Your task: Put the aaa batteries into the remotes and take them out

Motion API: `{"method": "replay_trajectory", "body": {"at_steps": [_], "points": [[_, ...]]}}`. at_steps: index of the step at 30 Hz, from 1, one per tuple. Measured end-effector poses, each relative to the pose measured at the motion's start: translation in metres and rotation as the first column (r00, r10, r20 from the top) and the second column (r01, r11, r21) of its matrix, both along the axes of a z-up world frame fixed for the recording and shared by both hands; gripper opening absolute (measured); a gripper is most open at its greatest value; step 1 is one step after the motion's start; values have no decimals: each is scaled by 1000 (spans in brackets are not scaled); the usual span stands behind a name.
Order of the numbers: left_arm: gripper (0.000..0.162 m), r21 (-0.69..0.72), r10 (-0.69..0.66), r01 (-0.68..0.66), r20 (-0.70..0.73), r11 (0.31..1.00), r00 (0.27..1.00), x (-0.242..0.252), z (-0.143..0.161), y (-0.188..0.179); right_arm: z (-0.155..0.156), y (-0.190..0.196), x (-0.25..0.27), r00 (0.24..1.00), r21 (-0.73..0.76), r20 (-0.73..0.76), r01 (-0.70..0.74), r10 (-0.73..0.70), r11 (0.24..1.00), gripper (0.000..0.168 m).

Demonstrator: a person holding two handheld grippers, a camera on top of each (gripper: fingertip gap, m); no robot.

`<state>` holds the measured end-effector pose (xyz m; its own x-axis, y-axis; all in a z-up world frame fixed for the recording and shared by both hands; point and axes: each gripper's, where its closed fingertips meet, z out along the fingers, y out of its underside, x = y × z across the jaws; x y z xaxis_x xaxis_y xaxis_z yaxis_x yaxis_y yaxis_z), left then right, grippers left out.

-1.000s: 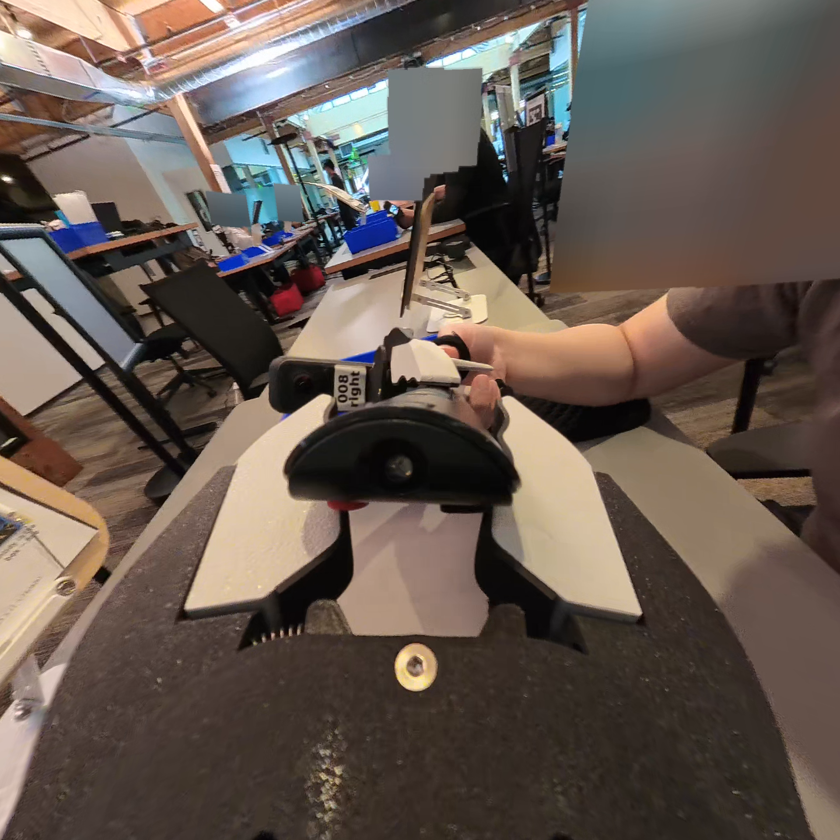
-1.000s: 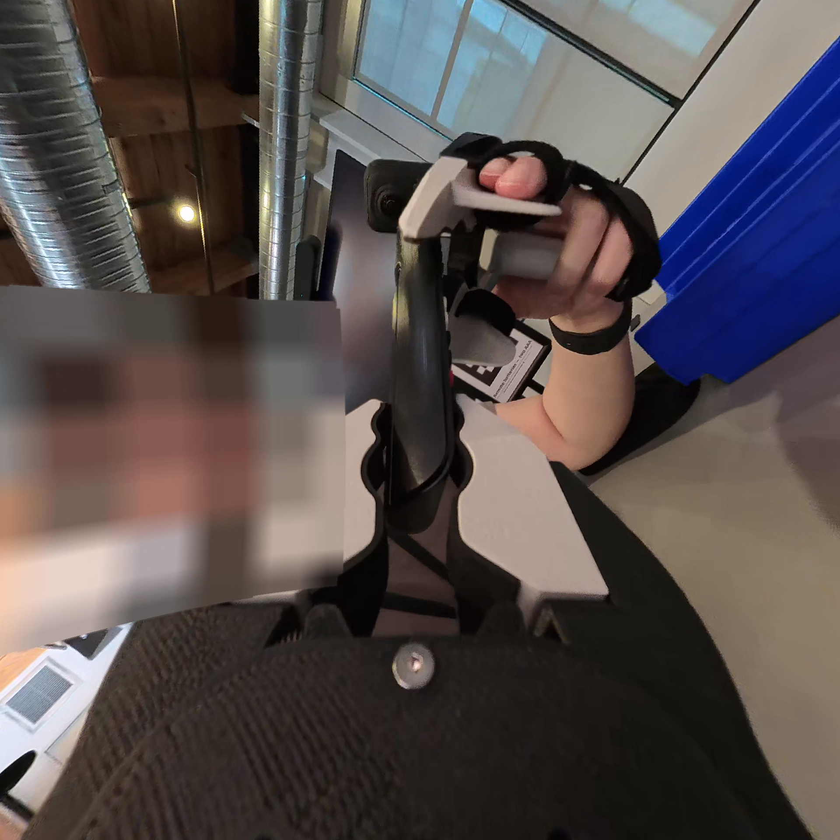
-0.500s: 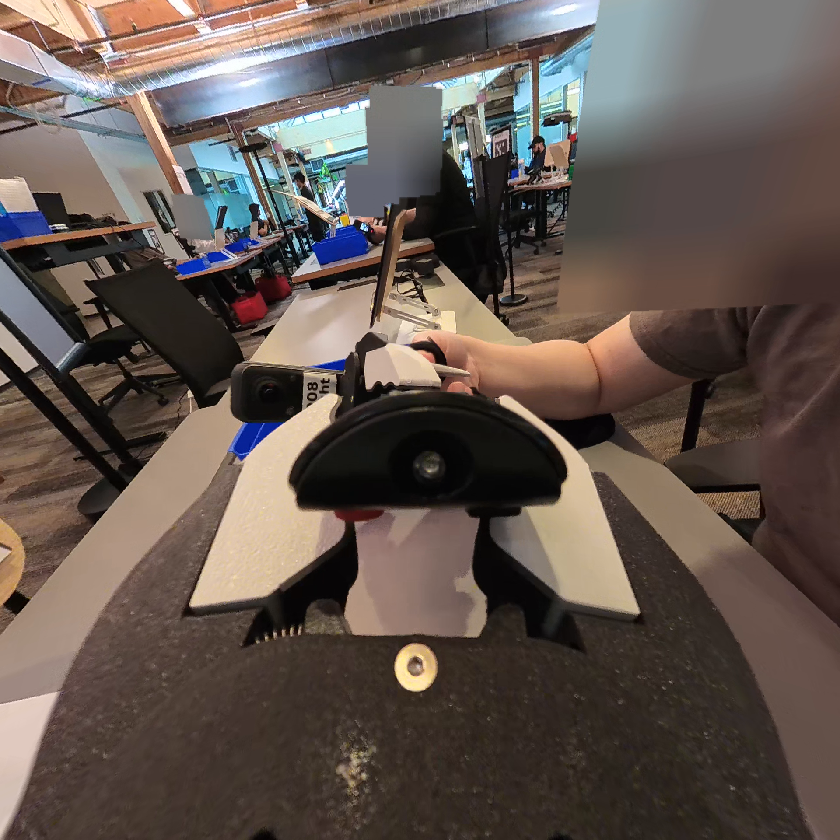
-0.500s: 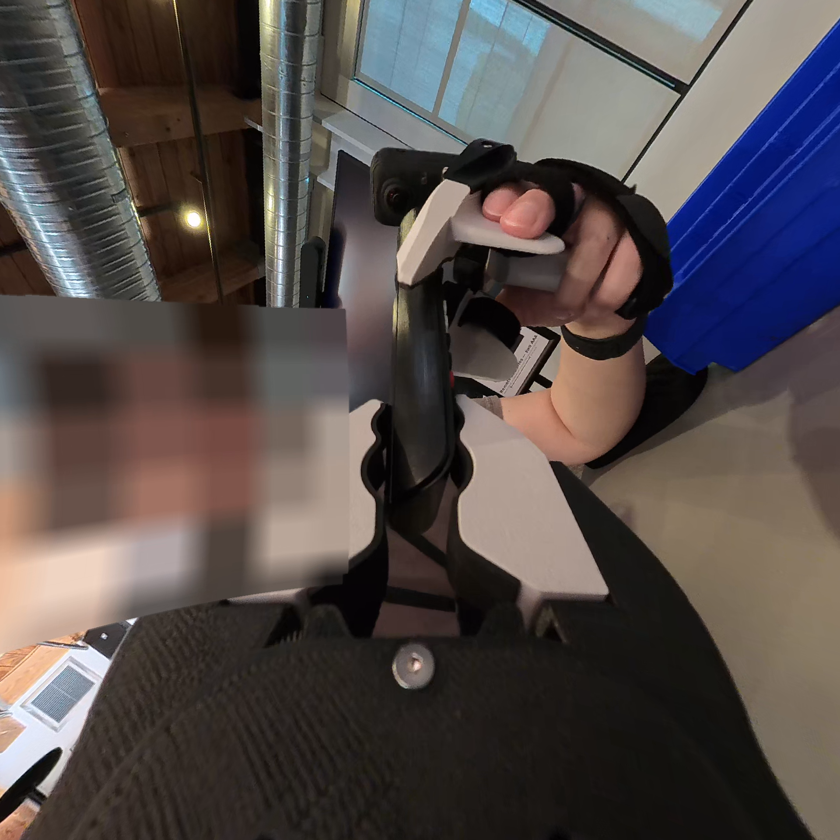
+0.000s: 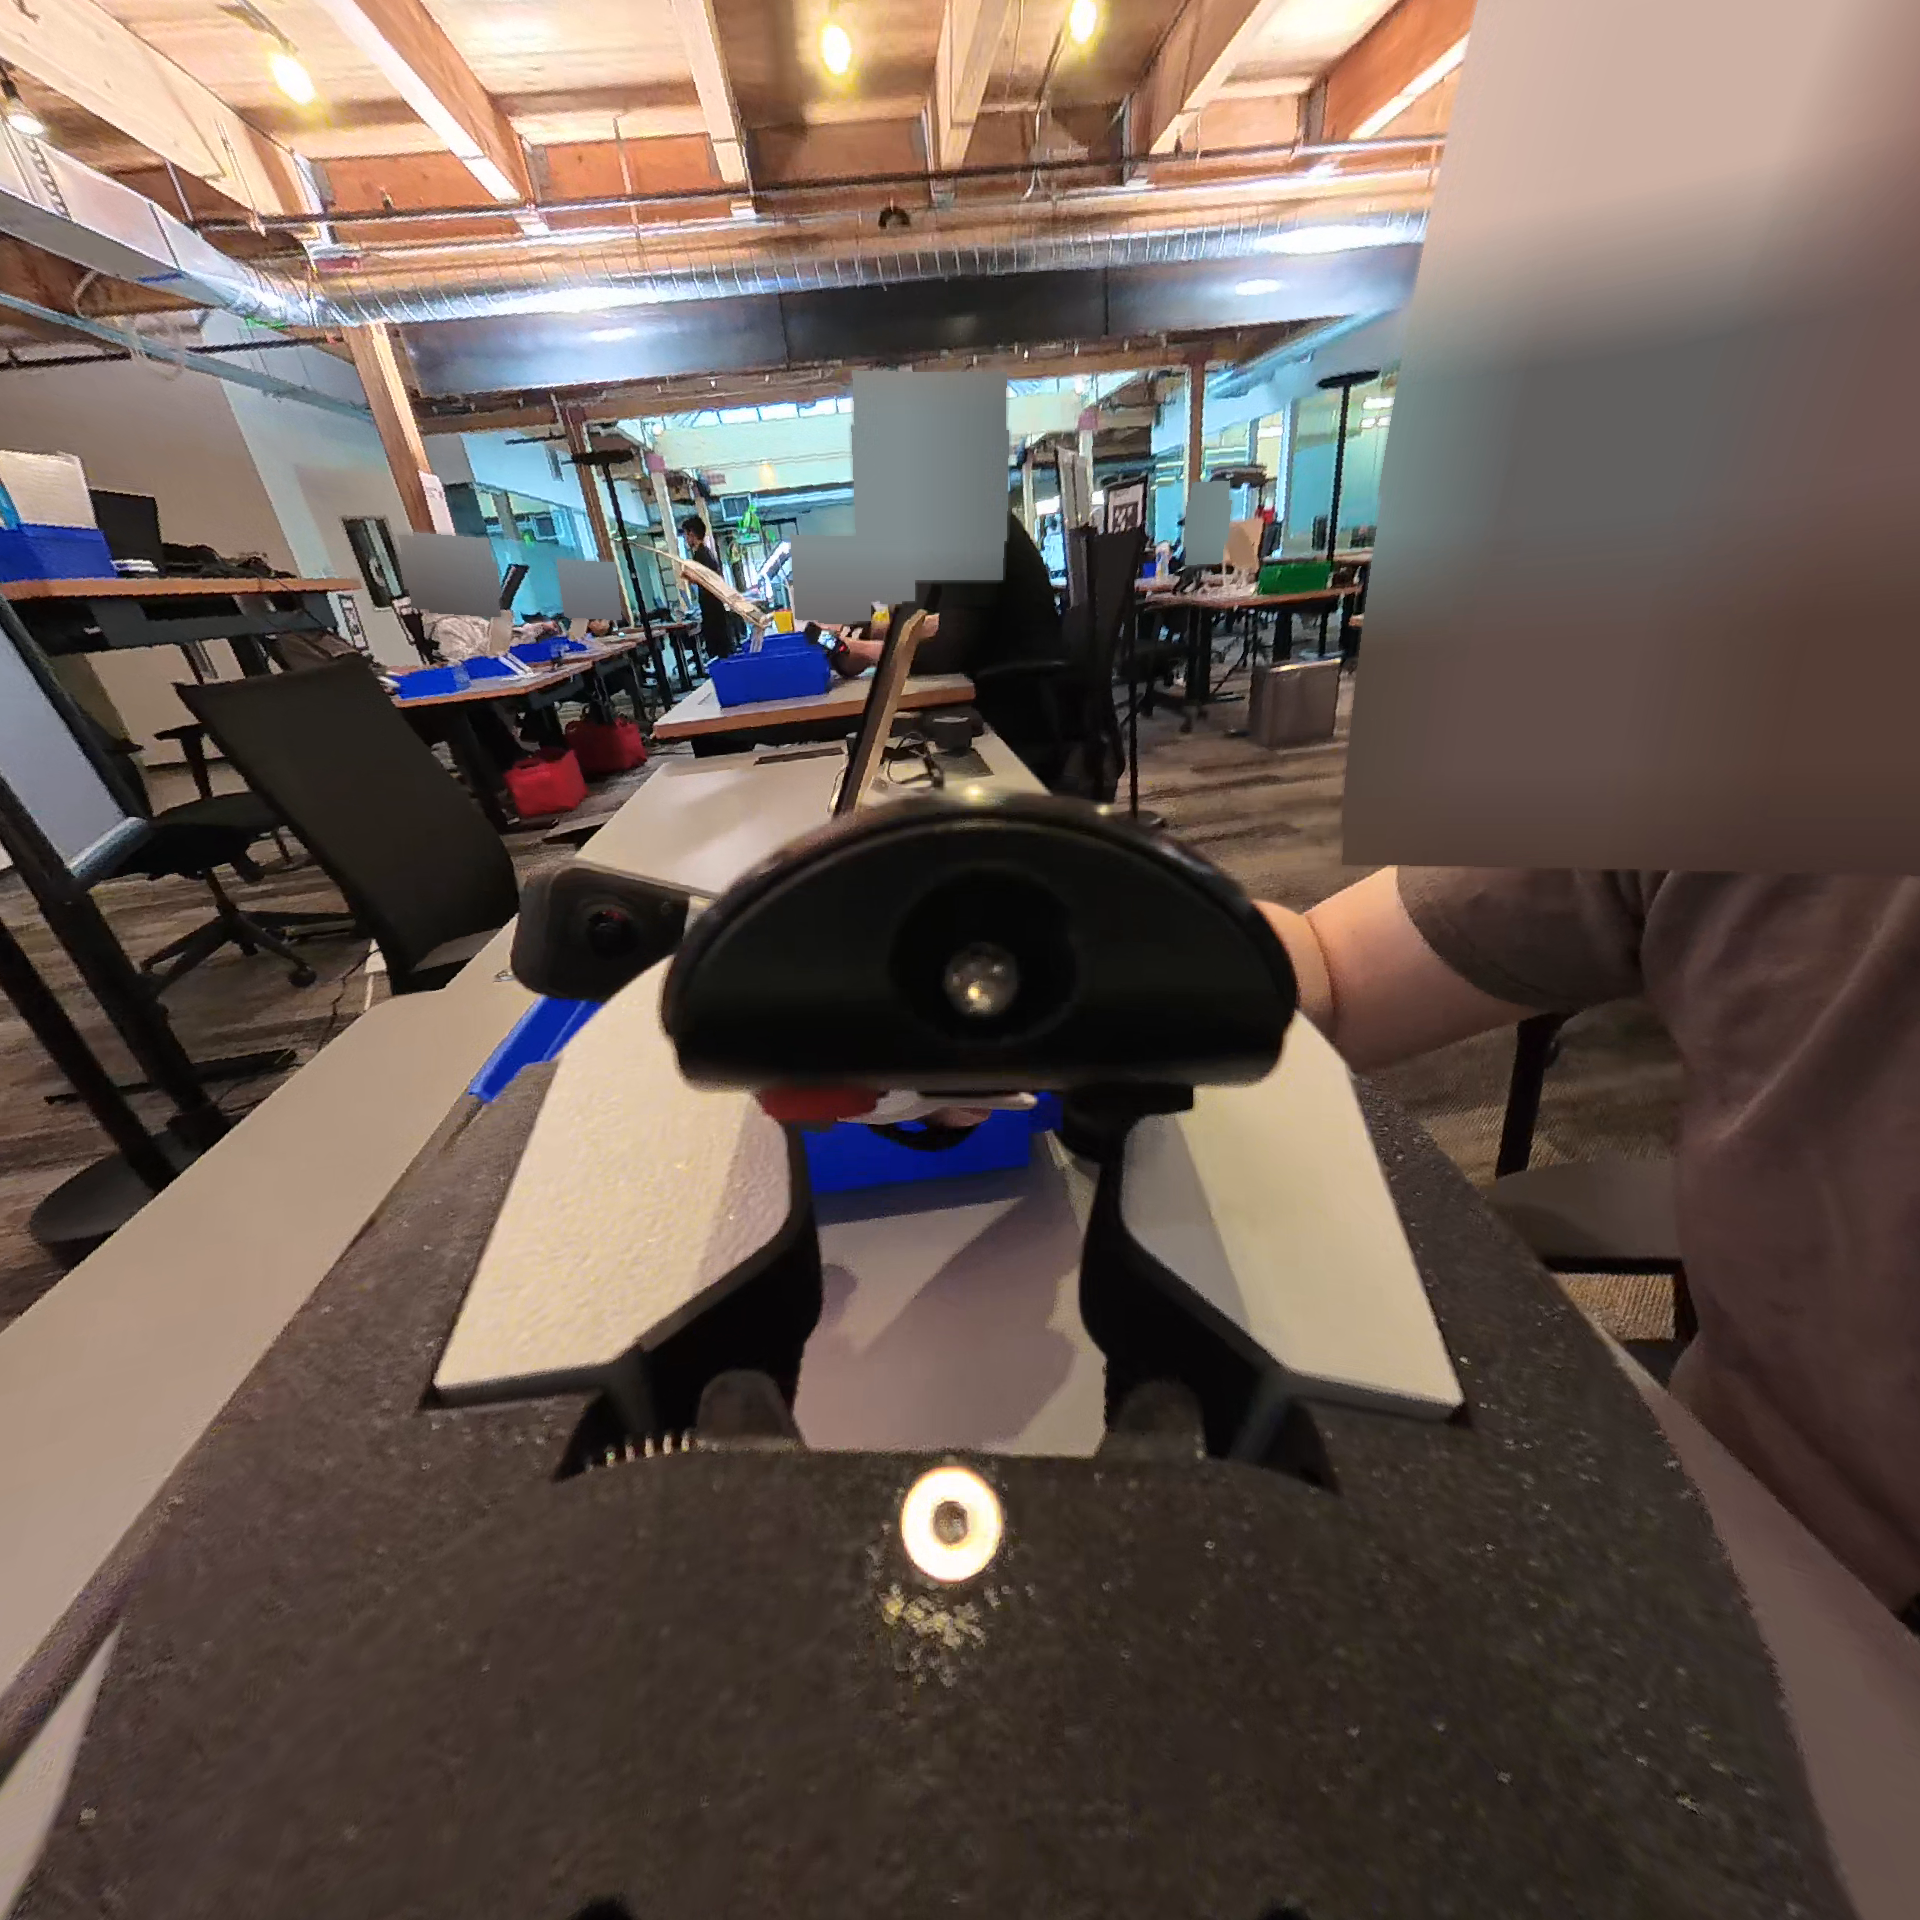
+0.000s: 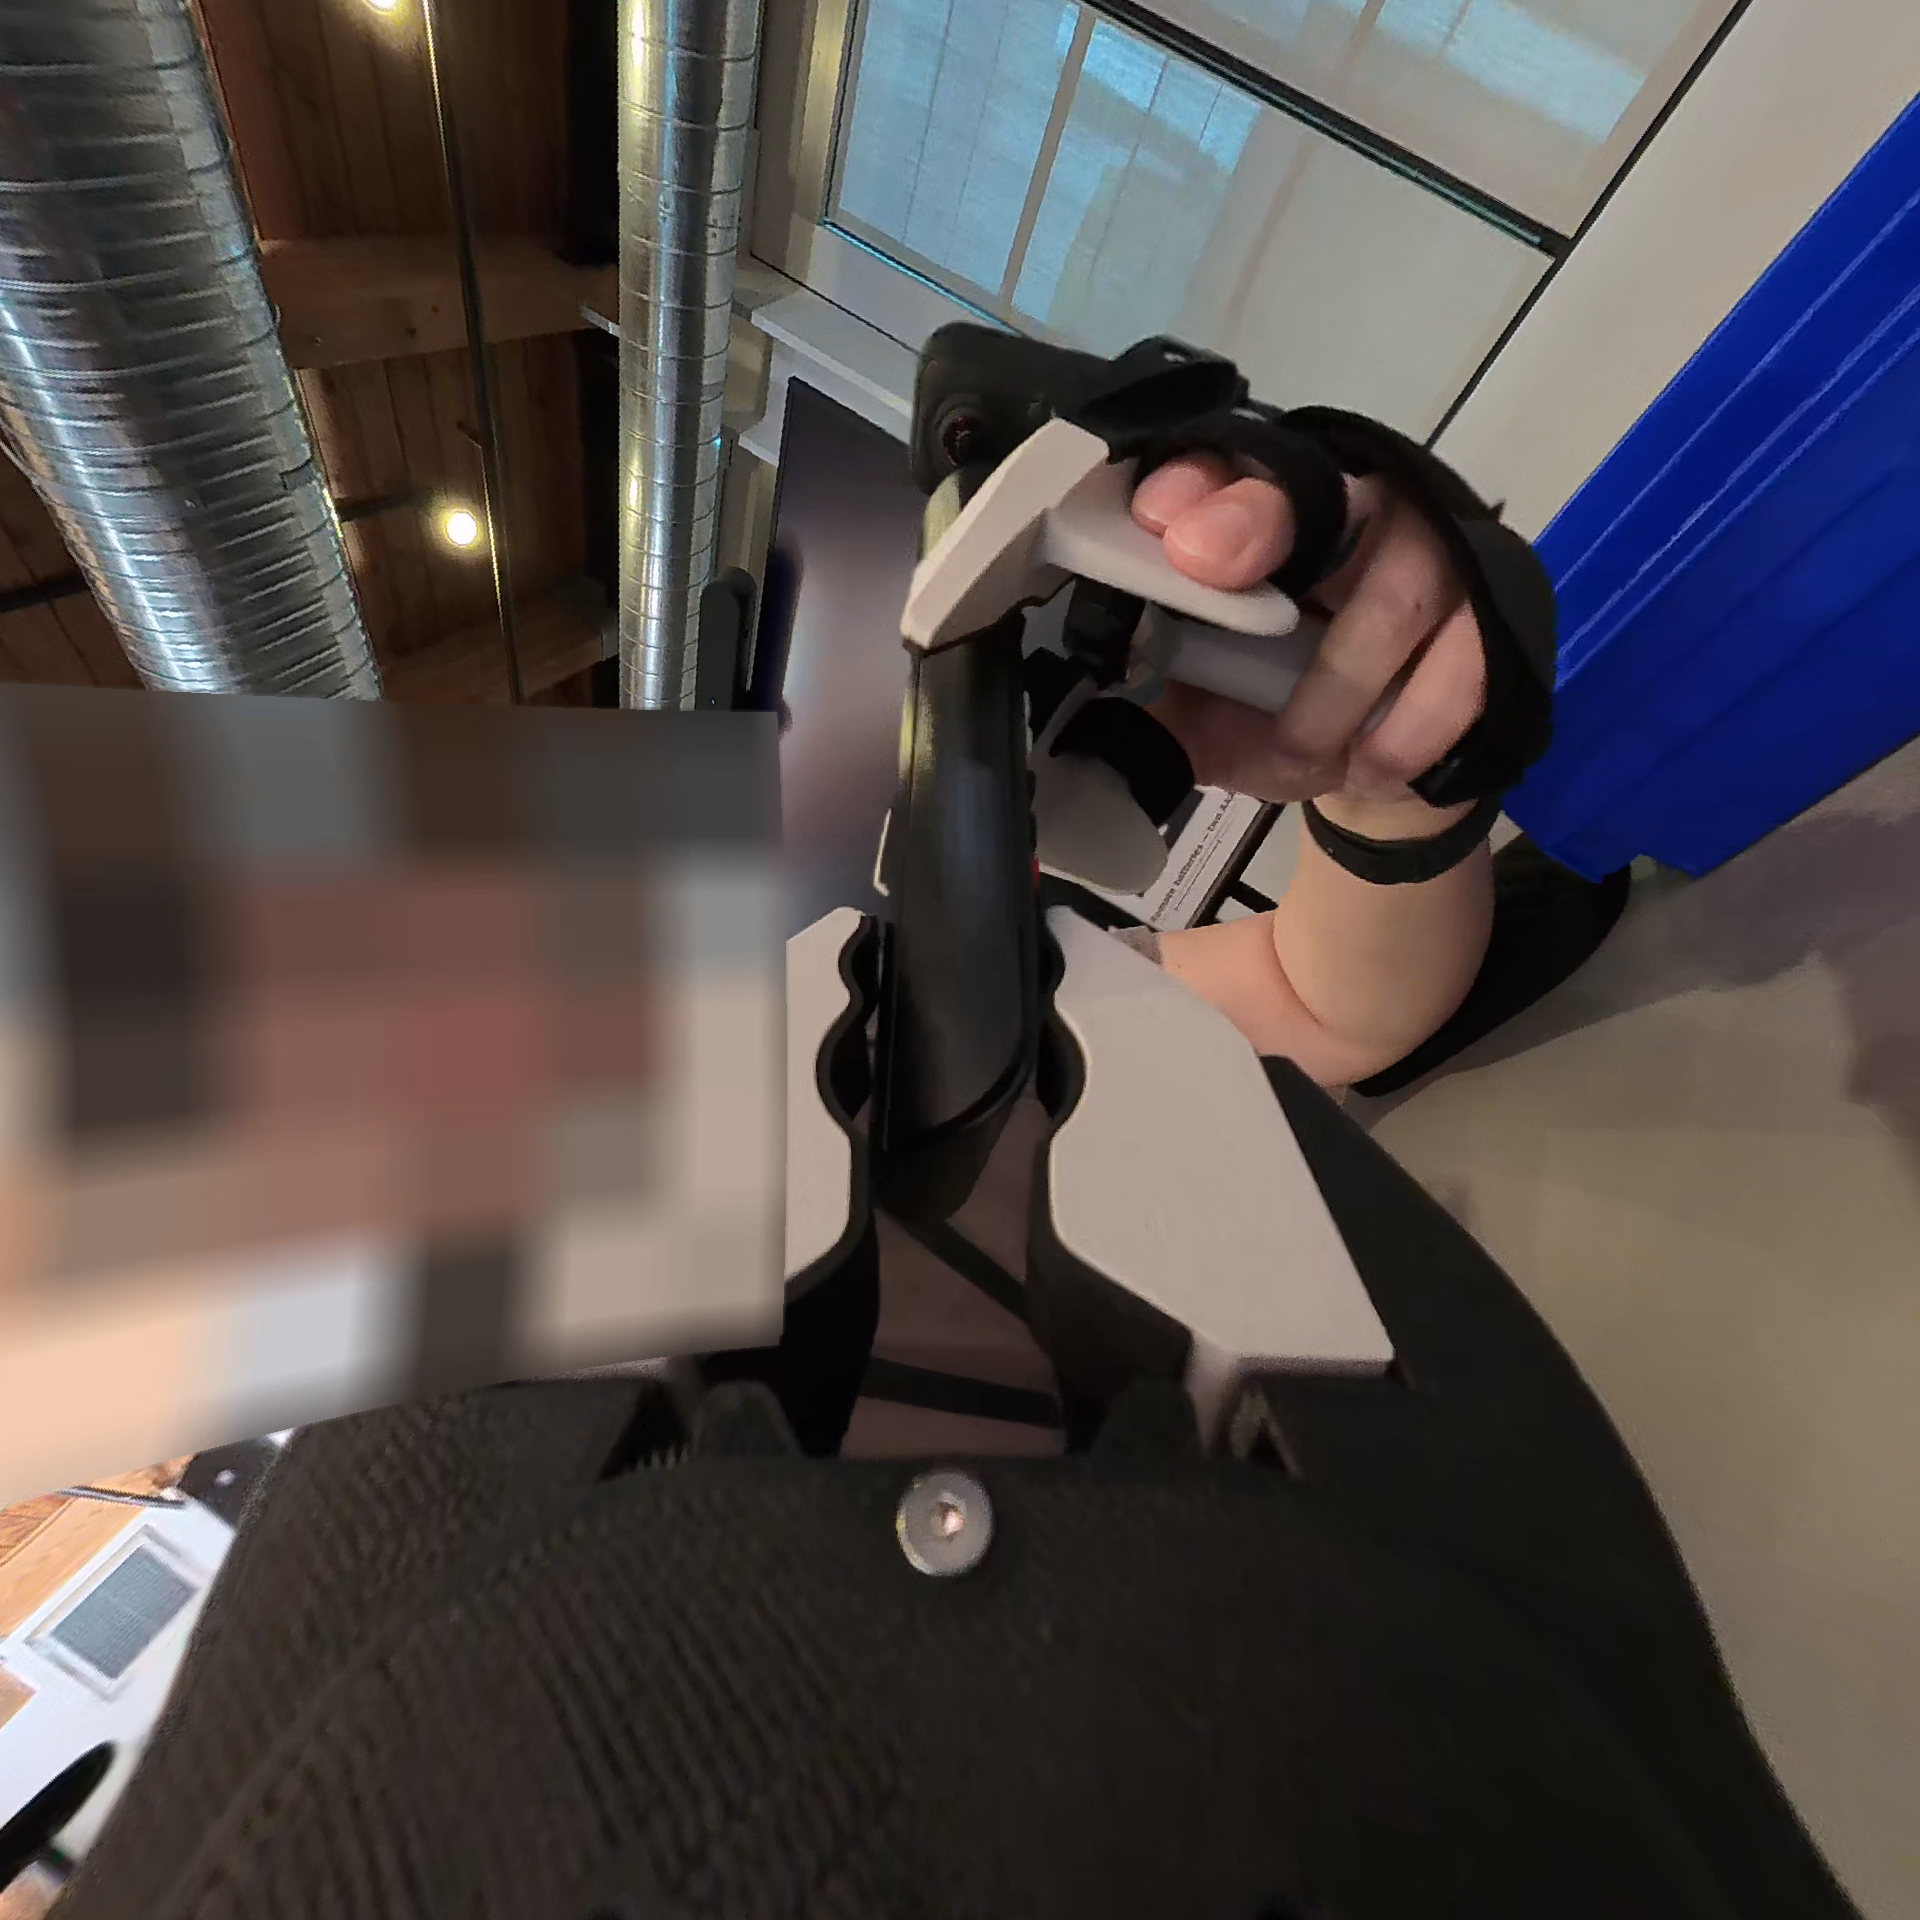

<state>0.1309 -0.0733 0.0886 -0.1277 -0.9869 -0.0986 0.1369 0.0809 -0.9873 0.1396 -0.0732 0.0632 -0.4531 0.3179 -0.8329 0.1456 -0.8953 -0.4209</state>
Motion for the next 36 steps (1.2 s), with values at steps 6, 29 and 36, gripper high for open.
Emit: {"method": "replay_trajectory", "body": {"at_steps": [6, 29, 36], "points": [[62, -17, 21, -21, 12, 1000, 1000, -1, 0, 6, -2, 14, 4, 993, 29, 41, 109, -110, 994, 43], [67, 190, 210, -167, -233, 968, 950, -2, -33, 24, -13, 15, 11, 985, 95, 134, 99, -111, 991, 25], [66, 51, 121, -113, -206, 992, 971, 3, -29, 19, -3, 23, 8, 979, 148, 63, 184, -195, 972, 24]]}}
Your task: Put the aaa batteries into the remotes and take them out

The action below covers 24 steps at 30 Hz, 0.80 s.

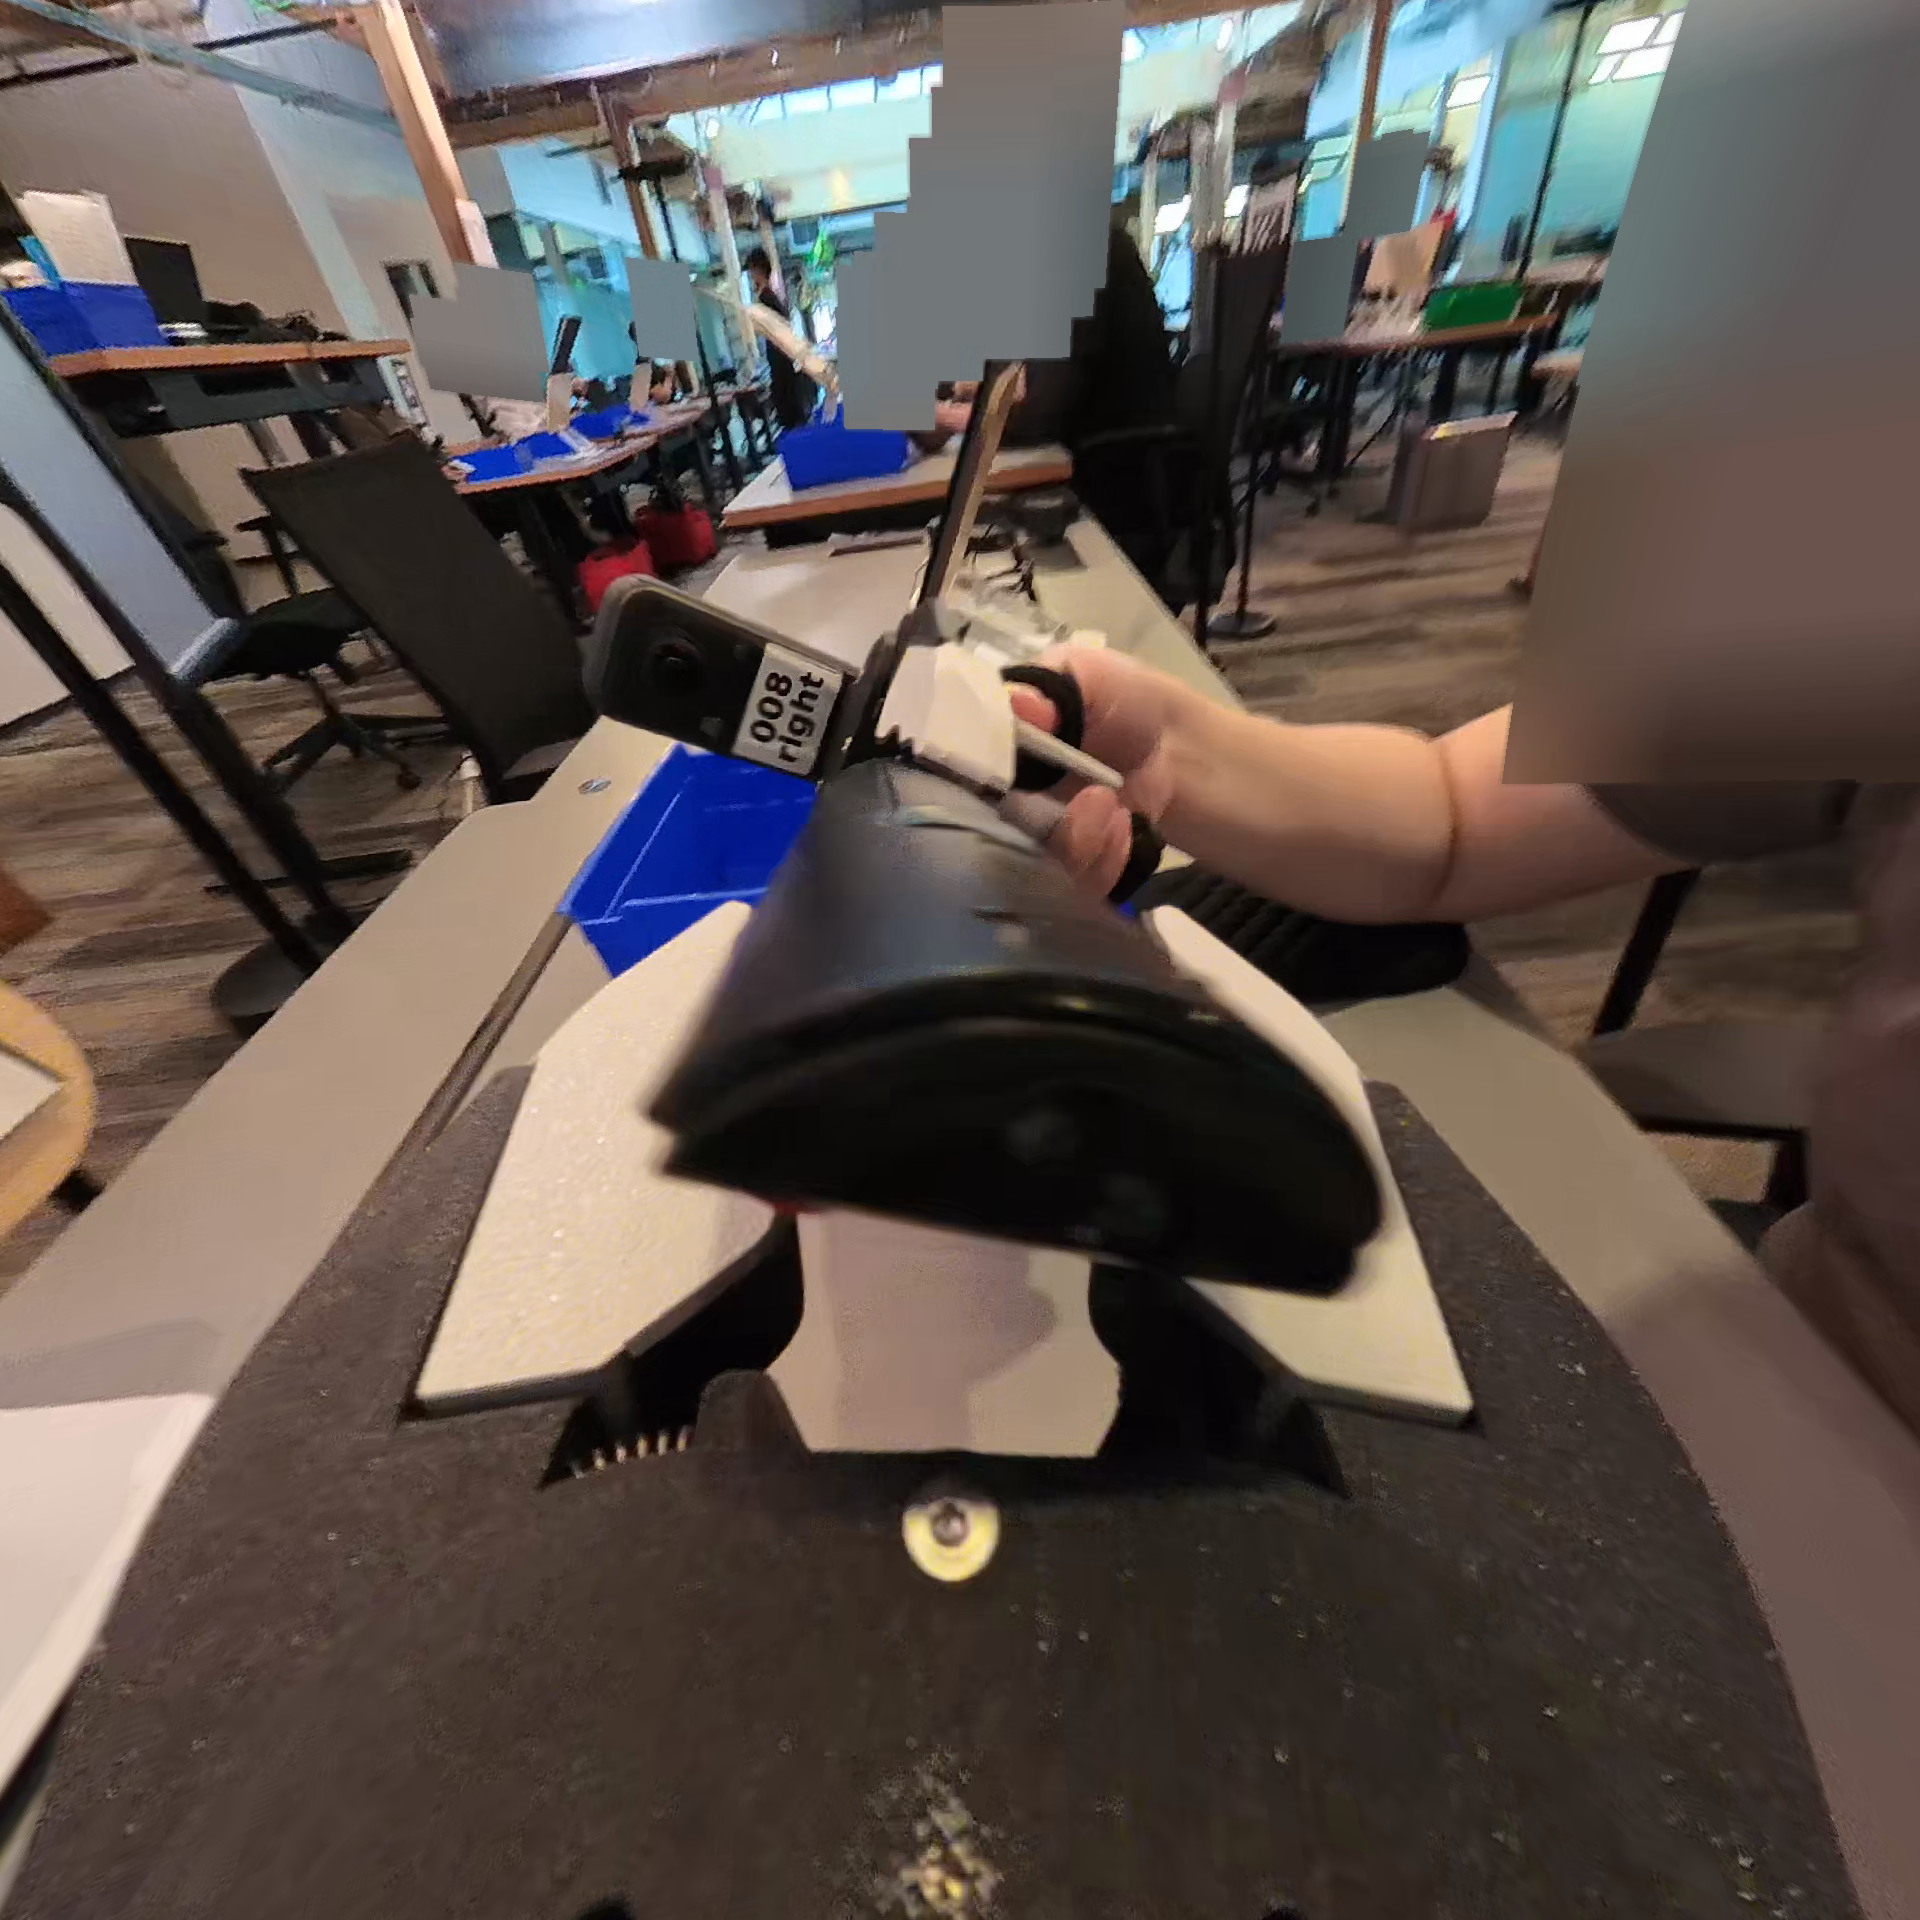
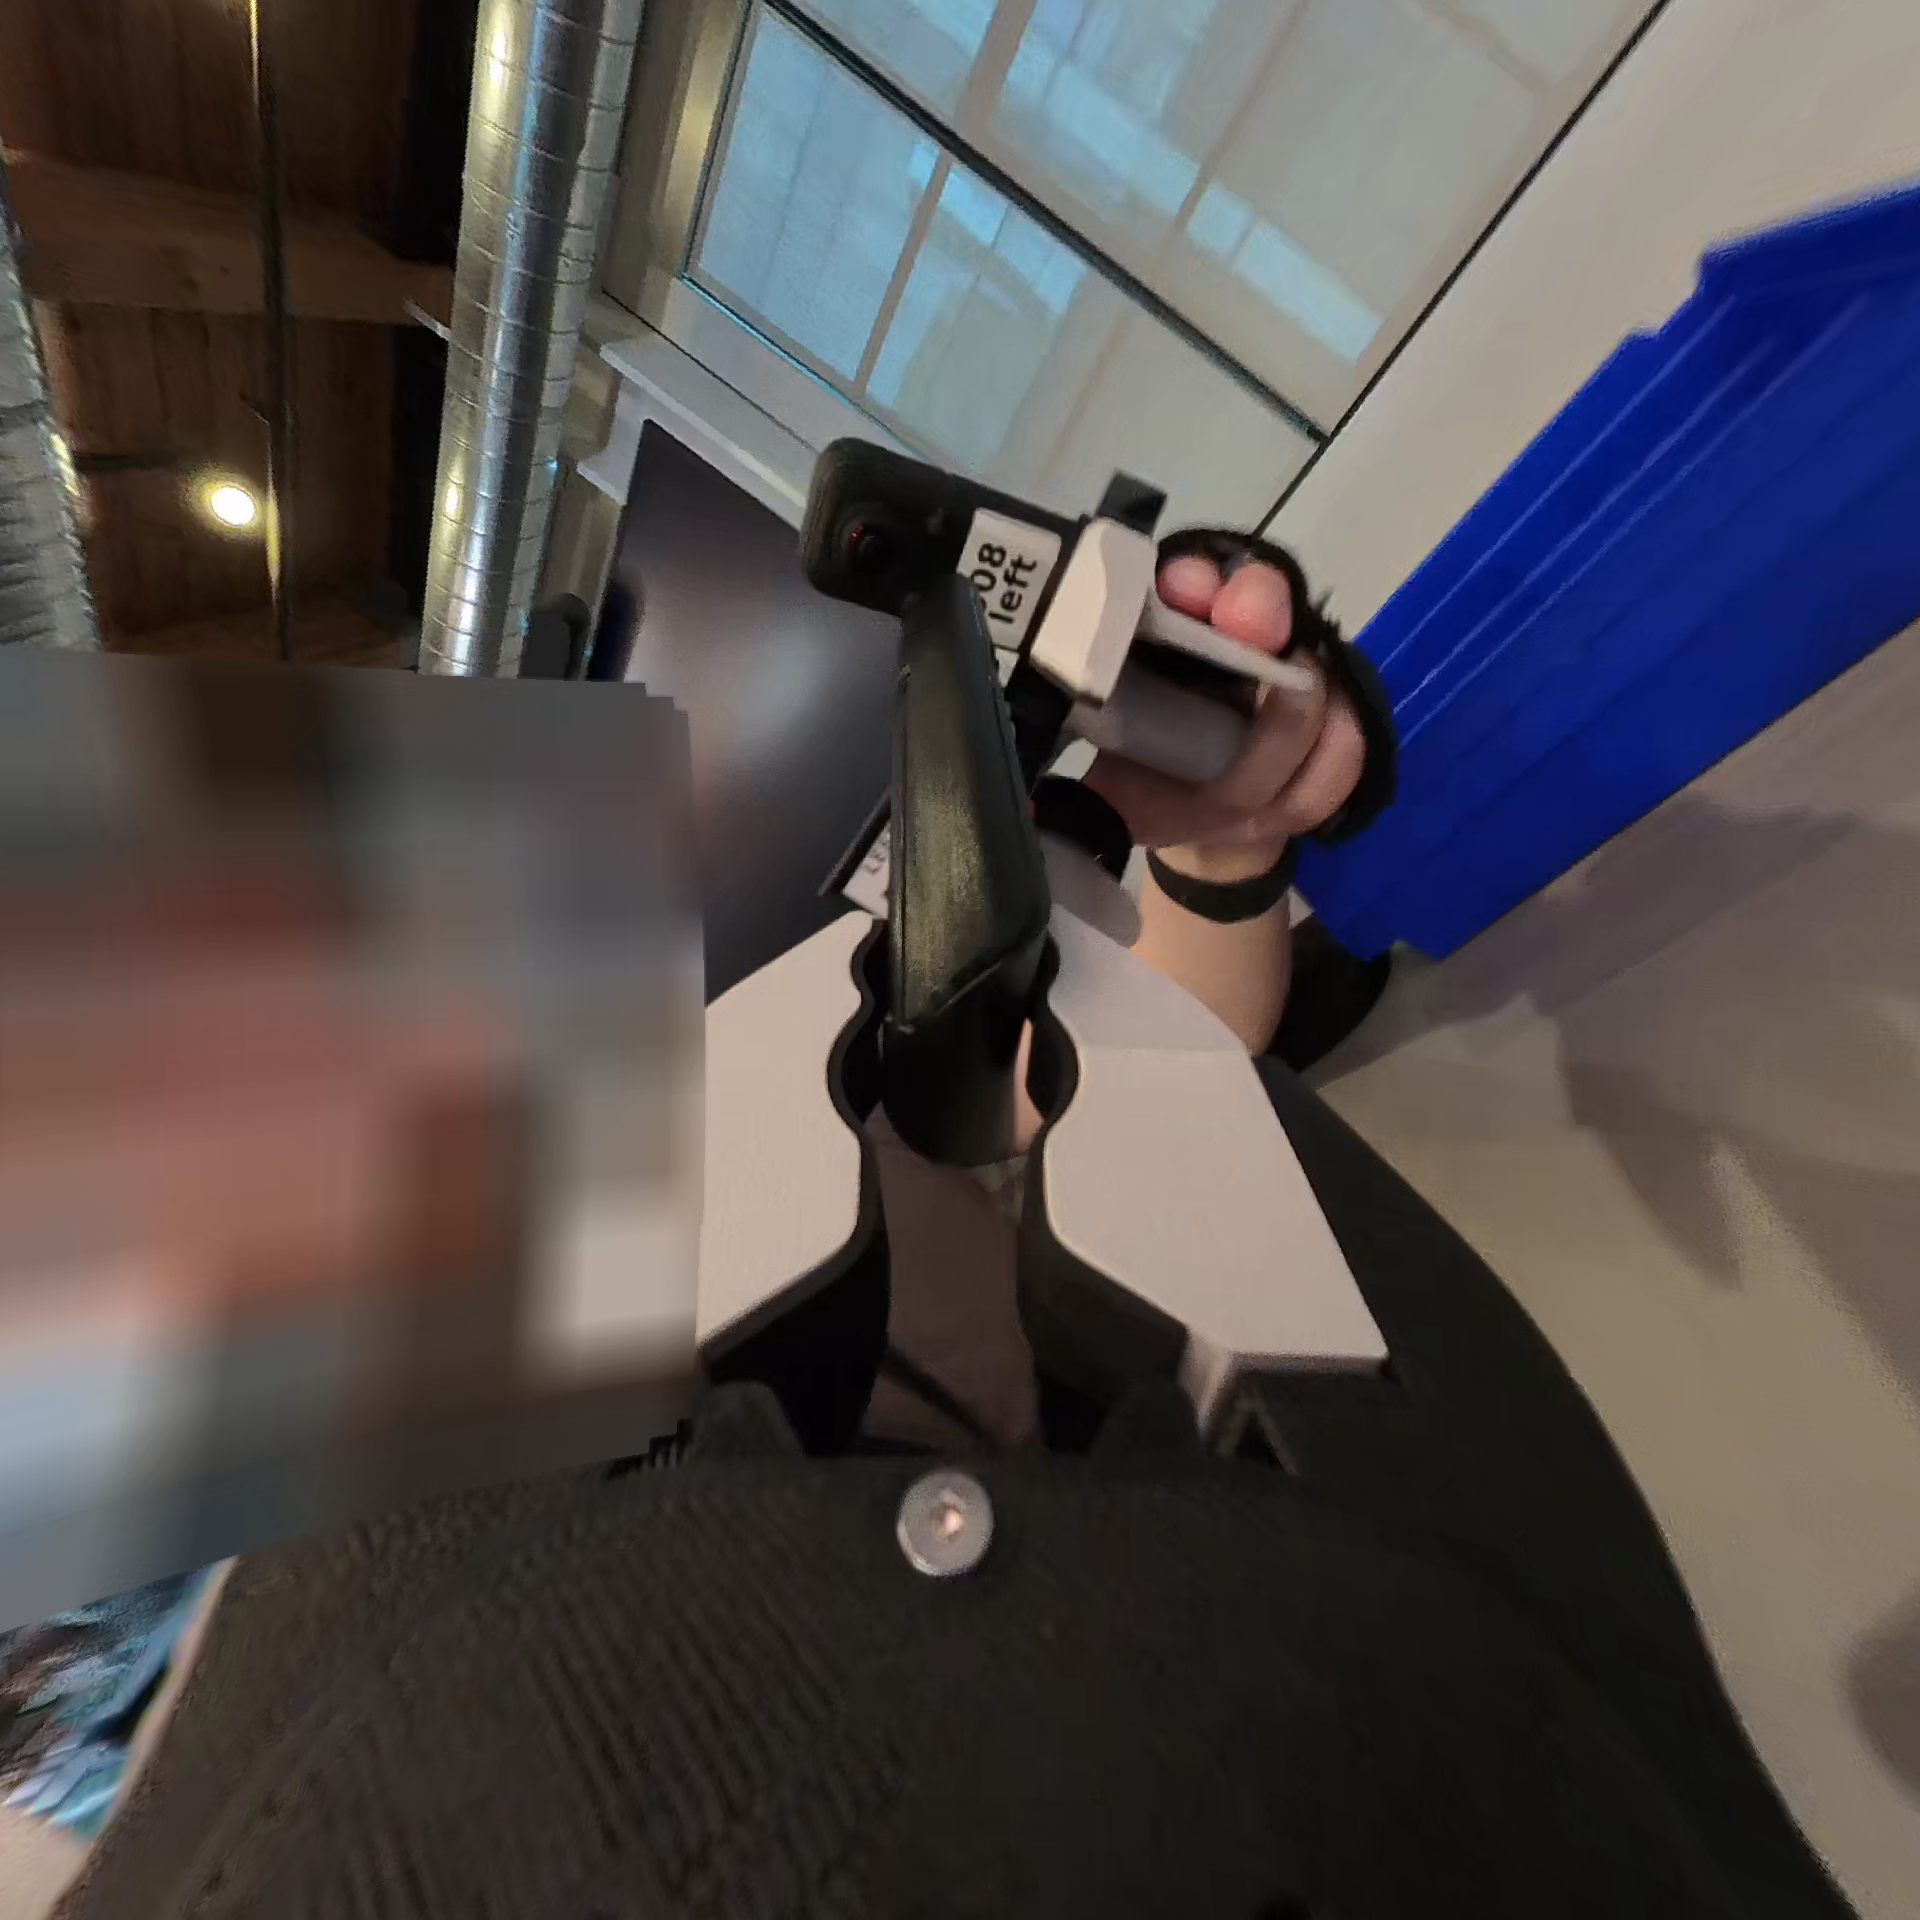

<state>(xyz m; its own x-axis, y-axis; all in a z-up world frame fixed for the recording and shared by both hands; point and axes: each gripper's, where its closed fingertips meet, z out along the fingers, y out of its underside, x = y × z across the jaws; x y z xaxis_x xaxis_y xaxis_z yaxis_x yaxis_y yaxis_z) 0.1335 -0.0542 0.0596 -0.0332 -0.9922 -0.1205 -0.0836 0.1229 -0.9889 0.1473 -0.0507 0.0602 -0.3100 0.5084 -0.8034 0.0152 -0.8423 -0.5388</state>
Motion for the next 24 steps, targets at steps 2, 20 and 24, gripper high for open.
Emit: {"method": "replay_trajectory", "body": {"at_steps": [2, 20, 24], "points": [[69, -56, -39, 41, 34, 998, 999, -1, 6, -4, 3, 7, 5, 998, 39, 11, 60, -60, 997, 25], [44, -453, 48, -136, -200, 881, 979, -26, -22, 28, -23, 36, 25, 978, 30, 132, 159, -161, 987, 24], [35, -576, 84, -173, -177, 799, 981, -31, -20, 37, -24, 41, 27, 970, 50, 138, 195, -200, 980, 24]]}}
